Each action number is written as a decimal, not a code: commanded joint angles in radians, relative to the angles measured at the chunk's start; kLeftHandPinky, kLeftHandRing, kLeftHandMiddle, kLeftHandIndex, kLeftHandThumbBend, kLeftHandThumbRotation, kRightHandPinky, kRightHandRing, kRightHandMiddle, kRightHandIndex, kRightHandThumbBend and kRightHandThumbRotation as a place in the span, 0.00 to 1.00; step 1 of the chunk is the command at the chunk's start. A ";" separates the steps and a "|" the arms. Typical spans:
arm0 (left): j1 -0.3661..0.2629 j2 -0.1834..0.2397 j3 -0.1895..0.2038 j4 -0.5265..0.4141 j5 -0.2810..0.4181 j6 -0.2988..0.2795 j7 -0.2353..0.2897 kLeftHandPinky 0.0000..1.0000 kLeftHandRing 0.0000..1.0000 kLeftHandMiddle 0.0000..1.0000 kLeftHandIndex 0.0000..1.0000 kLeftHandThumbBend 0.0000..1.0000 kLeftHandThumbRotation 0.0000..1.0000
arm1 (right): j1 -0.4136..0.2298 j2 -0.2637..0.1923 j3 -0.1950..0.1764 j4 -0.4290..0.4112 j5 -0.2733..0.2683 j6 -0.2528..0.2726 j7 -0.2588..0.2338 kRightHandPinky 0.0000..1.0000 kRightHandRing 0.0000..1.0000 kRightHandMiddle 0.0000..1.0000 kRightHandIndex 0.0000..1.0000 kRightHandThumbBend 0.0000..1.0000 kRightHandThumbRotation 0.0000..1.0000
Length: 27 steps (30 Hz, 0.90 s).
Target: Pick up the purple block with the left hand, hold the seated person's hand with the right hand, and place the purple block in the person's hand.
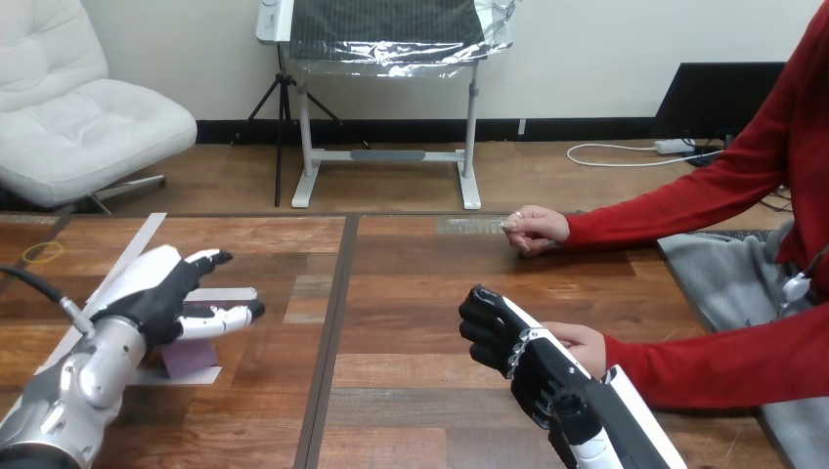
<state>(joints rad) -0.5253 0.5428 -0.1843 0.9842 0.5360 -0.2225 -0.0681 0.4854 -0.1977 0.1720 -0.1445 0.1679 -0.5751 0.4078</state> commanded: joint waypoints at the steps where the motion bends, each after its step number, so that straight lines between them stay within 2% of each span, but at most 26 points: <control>1: -0.086 0.032 -0.027 0.015 0.020 -0.016 0.033 0.85 0.90 0.93 0.92 0.57 0.53 | -0.057 0.012 -0.013 -0.017 0.022 -0.016 -0.002 0.94 0.93 0.93 0.93 0.71 1.00; 12: -0.085 0.041 -0.043 0.019 0.030 -0.003 0.036 0.92 0.92 0.93 0.93 0.59 0.50 | -0.057 0.010 -0.014 -0.017 0.022 -0.014 -0.002 0.94 0.93 0.93 0.93 0.71 1.00; 27: -0.087 0.047 -0.044 0.009 0.023 0.039 0.006 0.88 0.92 0.94 0.93 0.67 0.41 | -0.058 0.007 -0.016 -0.018 0.030 -0.013 0.001 0.93 0.93 0.93 0.93 0.71 1.00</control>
<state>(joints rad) -0.5255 0.5464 -0.2221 1.0142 0.5601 -0.1964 -0.0552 0.4851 -0.1983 0.1699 -0.1445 0.1799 -0.5751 0.4079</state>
